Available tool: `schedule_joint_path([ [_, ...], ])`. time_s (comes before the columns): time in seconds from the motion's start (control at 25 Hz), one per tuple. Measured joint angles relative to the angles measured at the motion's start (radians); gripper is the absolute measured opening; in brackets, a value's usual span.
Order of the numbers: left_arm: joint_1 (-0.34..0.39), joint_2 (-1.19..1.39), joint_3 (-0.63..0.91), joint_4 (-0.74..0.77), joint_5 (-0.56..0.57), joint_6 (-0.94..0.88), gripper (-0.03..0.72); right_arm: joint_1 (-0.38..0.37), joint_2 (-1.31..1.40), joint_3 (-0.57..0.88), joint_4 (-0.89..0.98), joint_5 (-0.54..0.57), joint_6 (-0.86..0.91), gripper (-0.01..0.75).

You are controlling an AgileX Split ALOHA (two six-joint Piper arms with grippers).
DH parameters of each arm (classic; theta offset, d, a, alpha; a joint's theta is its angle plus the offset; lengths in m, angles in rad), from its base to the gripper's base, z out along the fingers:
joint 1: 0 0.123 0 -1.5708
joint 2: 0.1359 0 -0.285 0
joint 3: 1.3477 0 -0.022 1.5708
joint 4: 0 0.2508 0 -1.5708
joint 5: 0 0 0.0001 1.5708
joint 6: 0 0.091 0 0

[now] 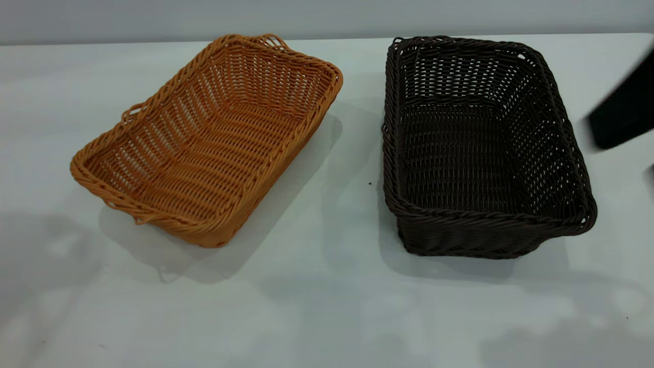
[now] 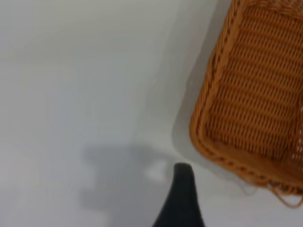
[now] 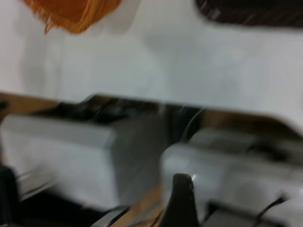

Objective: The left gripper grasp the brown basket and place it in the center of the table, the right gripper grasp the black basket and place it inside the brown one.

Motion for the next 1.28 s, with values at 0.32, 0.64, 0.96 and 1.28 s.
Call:
schedule_joint_path([
  [0.32,0.000,0.082,-0.011,-0.121,-0.077,0.097,0.572,0.191,0.412,-0.008,0.515,-0.250,0.039,0.552],
  [0.64,0.000,0.093,-0.011,-0.142,-0.109,0.124,0.572,0.218,0.663,-0.046,0.904,-0.391,0.012,0.552],
  [0.96,0.000,0.218,-0.029,-0.145,-0.109,0.128,0.572,0.218,0.710,-0.048,0.914,-0.555,0.195,0.552],
  [1.28,-0.078,0.381,-0.112,-0.145,-0.111,0.163,0.572,0.218,0.710,-0.101,0.918,-0.665,0.254,0.552],
])
